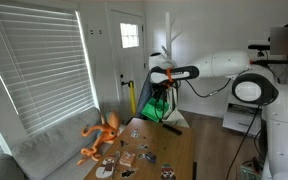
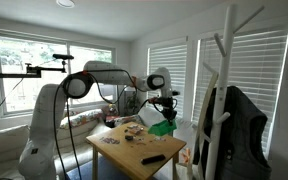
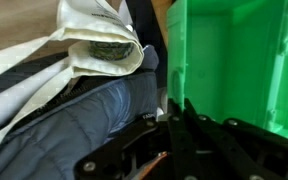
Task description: Pour the content in the green storage box onto the table and place the green box forward on the table
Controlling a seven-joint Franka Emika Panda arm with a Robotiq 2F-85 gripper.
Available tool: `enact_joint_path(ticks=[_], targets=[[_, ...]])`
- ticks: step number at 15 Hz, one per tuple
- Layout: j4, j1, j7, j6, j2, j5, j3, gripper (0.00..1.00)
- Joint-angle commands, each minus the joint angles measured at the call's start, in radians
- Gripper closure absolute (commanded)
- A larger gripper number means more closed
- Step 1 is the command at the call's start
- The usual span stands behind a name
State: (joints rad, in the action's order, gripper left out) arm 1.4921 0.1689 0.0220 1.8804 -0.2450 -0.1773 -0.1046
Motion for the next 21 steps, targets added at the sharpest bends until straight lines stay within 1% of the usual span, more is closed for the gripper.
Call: enact_joint_path(ticks=[1,2,3,6,8,9,10,11,14,16,18,19,21], targets=[[-0.042,0.064,0.163,0.075,-0.074,0.216,0.006,0.99],[-0.059,0.086,0.223,0.094,-0.107,0.277,0.011,0.99],[-0.065,0.105,0.28,0.087,-0.121,0.332,0.018,0.99],[-0.145,0.164,0.449,0.028,-0.214,0.474,0.046,0.99],[-0.221,0.195,0.518,-0.057,-0.281,0.531,0.069,0.99],[-0.264,0.206,0.53,-0.125,-0.314,0.541,0.076,0.99],[-0.324,0.212,0.525,-0.207,-0.353,0.538,0.081,0.99],[-0.358,0.212,0.516,-0.275,-0.38,0.529,0.085,0.99],[-0.492,0.169,0.402,-0.485,-0.457,0.434,0.065,0.99],[-0.576,0.146,0.332,-0.577,-0.495,0.386,0.056,0.99],[-0.661,0.122,0.267,-0.625,-0.531,0.329,0.044,0.99],[-0.514,0.145,0.332,-0.543,-0.464,0.376,0.062,0.94],[-0.577,0.128,0.292,-0.575,-0.489,0.347,0.057,0.94]])
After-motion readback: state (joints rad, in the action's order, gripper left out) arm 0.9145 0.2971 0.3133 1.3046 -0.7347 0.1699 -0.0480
